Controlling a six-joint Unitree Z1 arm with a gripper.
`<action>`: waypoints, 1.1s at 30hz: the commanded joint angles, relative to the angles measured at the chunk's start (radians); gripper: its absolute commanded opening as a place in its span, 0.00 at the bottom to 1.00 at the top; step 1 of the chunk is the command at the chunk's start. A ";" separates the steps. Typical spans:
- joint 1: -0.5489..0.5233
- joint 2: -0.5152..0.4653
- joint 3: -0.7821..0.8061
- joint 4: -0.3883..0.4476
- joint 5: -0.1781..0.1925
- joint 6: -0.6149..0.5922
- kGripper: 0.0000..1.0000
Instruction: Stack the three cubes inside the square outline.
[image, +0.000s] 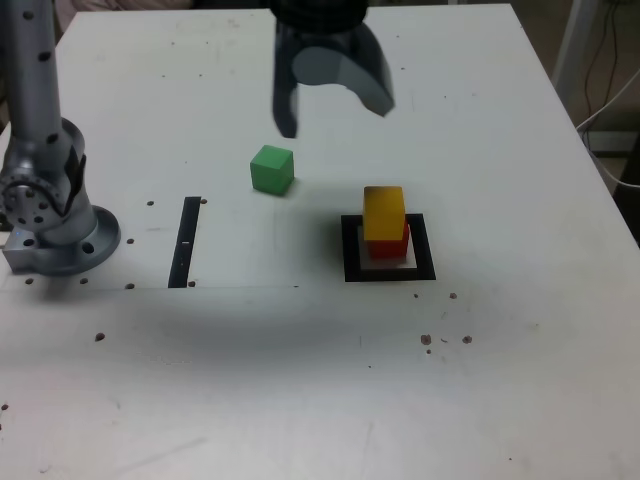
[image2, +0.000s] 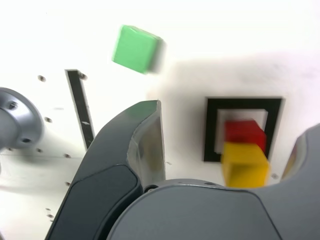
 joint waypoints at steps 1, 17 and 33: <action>0.036 -0.010 0.030 -0.004 0.009 0.037 1.00; 0.161 -0.147 0.287 -0.127 0.094 0.384 1.00; 0.231 -0.035 0.412 -0.334 0.075 0.438 0.99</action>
